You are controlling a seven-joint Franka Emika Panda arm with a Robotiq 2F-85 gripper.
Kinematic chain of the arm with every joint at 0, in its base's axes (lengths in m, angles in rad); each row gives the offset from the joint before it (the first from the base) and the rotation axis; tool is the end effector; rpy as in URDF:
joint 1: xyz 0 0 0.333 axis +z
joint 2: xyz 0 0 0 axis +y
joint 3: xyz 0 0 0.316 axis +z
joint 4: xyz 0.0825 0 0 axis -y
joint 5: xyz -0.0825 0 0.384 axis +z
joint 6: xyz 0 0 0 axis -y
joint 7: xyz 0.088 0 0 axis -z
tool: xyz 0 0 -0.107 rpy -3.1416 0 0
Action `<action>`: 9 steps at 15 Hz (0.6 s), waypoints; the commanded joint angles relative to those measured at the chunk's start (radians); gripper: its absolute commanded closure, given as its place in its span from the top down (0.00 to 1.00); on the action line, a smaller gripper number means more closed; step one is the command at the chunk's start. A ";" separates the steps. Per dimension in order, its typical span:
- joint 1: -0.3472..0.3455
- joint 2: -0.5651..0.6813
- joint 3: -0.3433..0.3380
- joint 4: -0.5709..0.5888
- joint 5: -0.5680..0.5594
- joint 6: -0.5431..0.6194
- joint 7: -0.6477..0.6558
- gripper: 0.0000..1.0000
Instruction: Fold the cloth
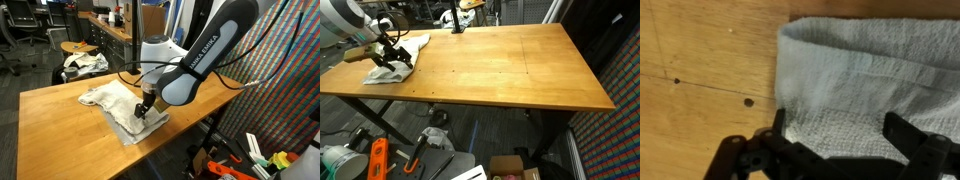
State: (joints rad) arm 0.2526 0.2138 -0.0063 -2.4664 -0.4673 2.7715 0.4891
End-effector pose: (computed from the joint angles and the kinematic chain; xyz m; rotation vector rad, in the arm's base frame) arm 0.4663 0.1373 0.2166 2.9760 0.2785 0.2258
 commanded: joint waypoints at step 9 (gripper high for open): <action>0.060 -0.086 -0.011 0.136 -0.120 -0.040 0.156 1.00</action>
State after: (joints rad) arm 0.2732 0.1384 -0.0006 -2.4046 -0.4873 2.7335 0.5060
